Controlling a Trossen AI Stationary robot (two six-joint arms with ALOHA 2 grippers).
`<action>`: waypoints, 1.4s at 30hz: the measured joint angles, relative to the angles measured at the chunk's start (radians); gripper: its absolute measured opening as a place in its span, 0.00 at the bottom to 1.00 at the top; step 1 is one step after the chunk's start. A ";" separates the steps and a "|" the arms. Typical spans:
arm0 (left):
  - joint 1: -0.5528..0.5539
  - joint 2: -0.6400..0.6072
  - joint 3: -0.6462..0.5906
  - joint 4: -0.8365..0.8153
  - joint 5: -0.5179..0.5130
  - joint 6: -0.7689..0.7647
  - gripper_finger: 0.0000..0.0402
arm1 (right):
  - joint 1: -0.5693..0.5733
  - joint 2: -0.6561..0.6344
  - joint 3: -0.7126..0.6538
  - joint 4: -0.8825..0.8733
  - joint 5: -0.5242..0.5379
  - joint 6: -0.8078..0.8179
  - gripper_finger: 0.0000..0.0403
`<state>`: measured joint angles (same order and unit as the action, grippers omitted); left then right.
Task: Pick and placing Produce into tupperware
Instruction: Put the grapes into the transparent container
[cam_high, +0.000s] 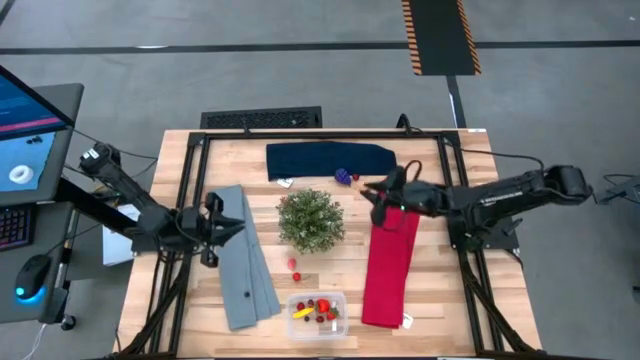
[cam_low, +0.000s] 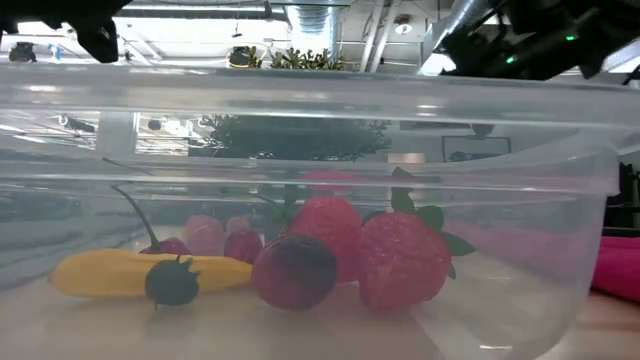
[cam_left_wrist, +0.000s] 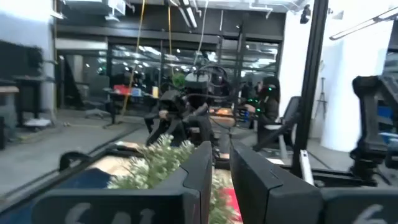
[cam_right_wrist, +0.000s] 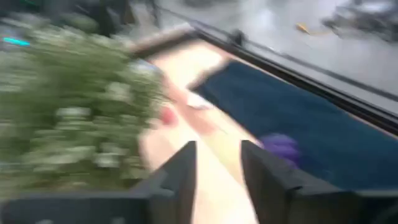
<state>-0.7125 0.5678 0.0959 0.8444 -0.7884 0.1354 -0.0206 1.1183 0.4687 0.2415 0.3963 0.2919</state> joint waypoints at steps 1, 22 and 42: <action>0.006 0.000 0.000 0.008 0.002 0.013 0.12 | -0.025 0.000 0.022 -0.039 -0.005 0.001 0.46; 0.138 0.007 0.001 0.043 -0.020 0.099 0.12 | -0.396 0.358 0.333 -0.278 -0.318 -0.045 0.64; 0.165 0.008 0.002 -0.095 -0.028 -0.097 0.12 | -0.315 0.743 0.567 -0.425 -0.244 -0.204 0.63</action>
<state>-0.5480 0.5758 0.0975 0.7498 -0.8165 0.0385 -0.3355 1.8612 1.0357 -0.1835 0.1523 0.0884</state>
